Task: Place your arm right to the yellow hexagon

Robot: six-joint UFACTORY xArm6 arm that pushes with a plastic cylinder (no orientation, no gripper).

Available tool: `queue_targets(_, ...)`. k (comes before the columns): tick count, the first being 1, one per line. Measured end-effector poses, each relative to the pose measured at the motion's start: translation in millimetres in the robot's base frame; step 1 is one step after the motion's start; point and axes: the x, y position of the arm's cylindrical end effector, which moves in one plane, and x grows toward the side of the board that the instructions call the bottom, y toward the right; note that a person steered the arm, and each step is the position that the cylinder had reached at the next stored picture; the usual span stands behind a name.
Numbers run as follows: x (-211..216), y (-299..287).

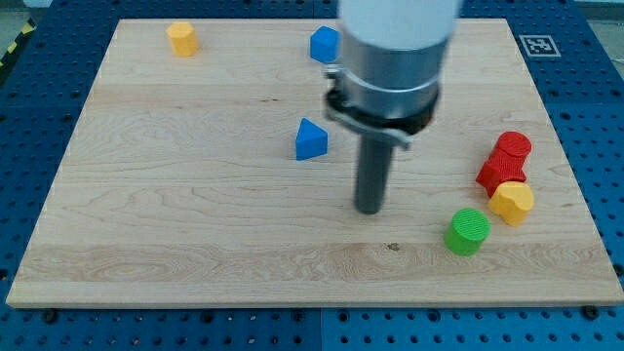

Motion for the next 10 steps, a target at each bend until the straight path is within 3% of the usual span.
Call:
queue_targets(1, -48, 30)
queue_targets(2, -117, -9)
queue_targets(3, -121, -15)
queue_targets(4, -132, -76)
queue_targets(5, -132, -161)
queue_targets(6, -132, -174)
queue_targets(8, -28, -180)
queue_targets(9, -68, -186)
queue_targets(10, -151, -186)
